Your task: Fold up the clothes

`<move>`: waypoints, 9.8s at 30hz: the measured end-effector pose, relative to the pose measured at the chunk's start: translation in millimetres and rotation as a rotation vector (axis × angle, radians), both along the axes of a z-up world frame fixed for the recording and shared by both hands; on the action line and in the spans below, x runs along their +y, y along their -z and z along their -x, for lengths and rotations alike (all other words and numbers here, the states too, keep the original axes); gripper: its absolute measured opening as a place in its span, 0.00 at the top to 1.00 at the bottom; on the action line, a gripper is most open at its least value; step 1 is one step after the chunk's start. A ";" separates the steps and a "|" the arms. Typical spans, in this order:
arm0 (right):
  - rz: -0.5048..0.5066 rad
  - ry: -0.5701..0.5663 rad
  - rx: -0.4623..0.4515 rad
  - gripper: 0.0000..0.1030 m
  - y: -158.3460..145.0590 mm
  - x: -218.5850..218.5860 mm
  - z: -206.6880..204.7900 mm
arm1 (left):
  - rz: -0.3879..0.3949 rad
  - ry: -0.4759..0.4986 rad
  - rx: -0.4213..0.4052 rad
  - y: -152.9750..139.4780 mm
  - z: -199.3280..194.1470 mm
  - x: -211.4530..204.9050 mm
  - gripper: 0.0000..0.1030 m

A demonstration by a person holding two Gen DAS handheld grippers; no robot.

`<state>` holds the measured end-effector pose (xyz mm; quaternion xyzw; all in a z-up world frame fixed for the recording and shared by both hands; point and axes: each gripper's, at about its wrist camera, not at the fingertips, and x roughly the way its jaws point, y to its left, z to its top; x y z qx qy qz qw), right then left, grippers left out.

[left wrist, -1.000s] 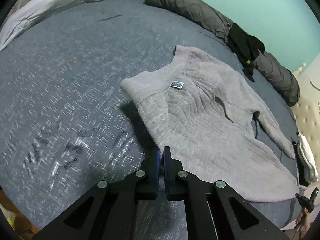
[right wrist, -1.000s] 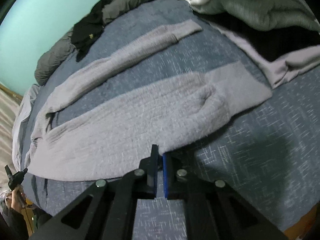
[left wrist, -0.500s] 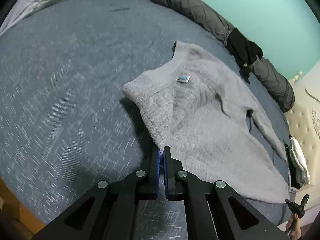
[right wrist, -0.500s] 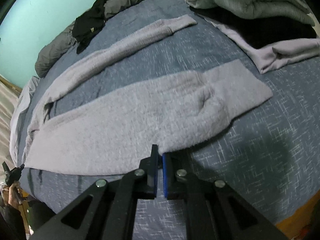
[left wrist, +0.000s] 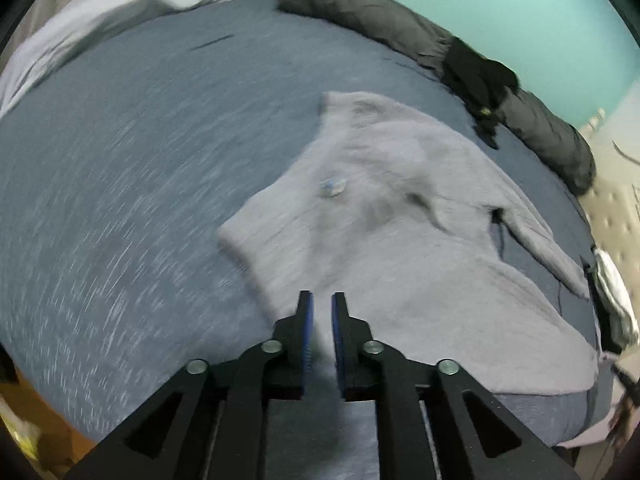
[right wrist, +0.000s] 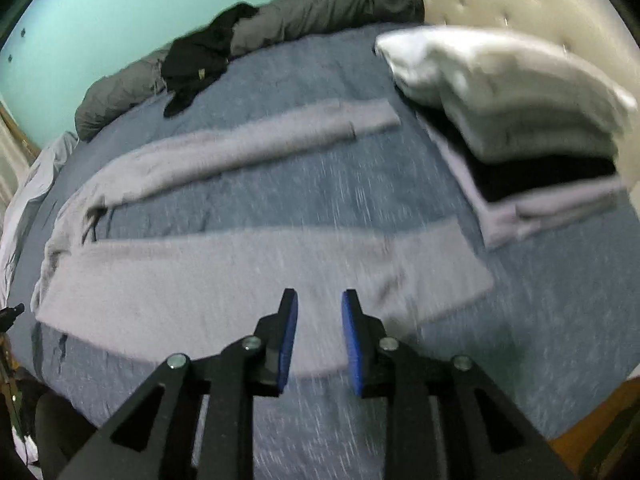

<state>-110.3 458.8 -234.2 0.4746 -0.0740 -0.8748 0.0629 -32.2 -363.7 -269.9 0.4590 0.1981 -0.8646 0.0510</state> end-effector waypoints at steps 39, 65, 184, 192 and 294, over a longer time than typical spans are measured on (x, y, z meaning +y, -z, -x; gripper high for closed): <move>0.280 0.235 -0.058 0.54 111.6 -4.7 251.0 | 0.037 0.397 -0.054 55.1 213.5 261.4 0.72; 0.069 0.125 -0.234 0.96 80.6 1.0 241.2 | 0.050 0.399 -0.047 45.4 204.6 250.7 0.71; 0.015 0.100 -0.246 0.83 106.2 10.4 221.6 | 0.347 0.674 -0.161 57.9 251.9 239.9 0.97; -0.119 -0.046 -0.075 0.77 44.4 -12.5 205.5 | 0.291 0.630 -0.084 27.4 248.8 234.9 0.92; 0.055 -0.115 -0.016 0.48 -0.7 -88.6 61.8 | 0.055 0.157 -0.063 -27.2 50.6 64.6 0.52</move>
